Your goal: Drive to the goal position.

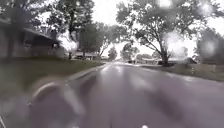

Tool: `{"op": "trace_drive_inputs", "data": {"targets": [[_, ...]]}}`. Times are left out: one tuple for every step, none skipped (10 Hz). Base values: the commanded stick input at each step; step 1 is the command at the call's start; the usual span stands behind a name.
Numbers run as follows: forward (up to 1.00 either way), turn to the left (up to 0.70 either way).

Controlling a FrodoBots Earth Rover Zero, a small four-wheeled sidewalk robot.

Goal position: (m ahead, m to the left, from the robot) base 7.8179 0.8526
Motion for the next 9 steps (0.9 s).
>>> {"op": "trace_drive_inputs", "data": {"targets": [[0.5,0.0],[0.5,0.0],[0.5,0.0],[0.5,0.0],[0.5,0.0],[0.5,0.0],[0.5,0.0],[0.5,0.0],[0.5,0.0]]}}
